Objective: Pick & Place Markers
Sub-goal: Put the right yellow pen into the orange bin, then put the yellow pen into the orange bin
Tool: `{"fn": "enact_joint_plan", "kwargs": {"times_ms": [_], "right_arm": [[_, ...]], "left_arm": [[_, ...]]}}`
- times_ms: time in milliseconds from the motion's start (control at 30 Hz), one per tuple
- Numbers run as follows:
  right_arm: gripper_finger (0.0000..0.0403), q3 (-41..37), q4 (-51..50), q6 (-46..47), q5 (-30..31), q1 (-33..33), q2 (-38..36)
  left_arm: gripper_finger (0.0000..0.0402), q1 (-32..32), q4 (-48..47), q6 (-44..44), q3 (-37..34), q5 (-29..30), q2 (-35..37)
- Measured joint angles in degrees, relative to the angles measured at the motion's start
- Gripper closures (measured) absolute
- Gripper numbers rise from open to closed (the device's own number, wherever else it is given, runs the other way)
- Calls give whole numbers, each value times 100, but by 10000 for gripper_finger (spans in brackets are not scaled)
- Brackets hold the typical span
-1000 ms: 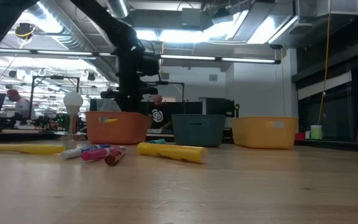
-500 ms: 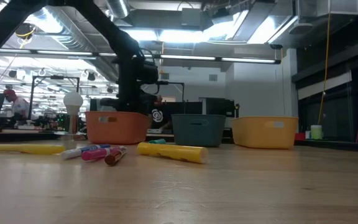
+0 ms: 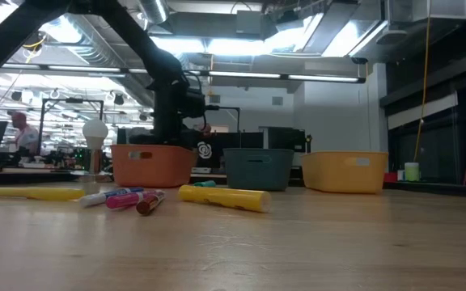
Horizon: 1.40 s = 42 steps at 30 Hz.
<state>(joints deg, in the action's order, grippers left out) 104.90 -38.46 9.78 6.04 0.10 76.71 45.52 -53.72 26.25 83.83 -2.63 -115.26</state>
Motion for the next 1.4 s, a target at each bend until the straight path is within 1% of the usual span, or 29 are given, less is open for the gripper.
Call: {"fn": "enact_joint_plan", "kwargs": {"times_ms": [467, 633, 833, 1000, 1233, 1333, 1400], "right_arm": [[202, 0, 0, 7, 0, 0, 0], [202, 0, 0, 9, 0, 2, 0], [202, 0, 0, 7, 0, 2, 0], [202, 0, 0, 6, -2, 0, 0], [202, 0, 1, 5, -2, 0, 0], [202, 0, 0, 5, -2, 2, 0], [202, 0, 1, 5, -2, 1, 0]], "left_arm": [[295, -4, -4, 1, 0, 7, 0], [282, -2, -12, -10, 0, -36, 1], [279, -2, -108, -45, 46, -247, 31], [296, -40, -171, -19, 55, -299, 33], [363, -85, -251, -6, 55, -334, 45], [391, -113, -338, -47, 55, -307, 155], [398, -120, -401, -52, 57, -242, 276]]}}
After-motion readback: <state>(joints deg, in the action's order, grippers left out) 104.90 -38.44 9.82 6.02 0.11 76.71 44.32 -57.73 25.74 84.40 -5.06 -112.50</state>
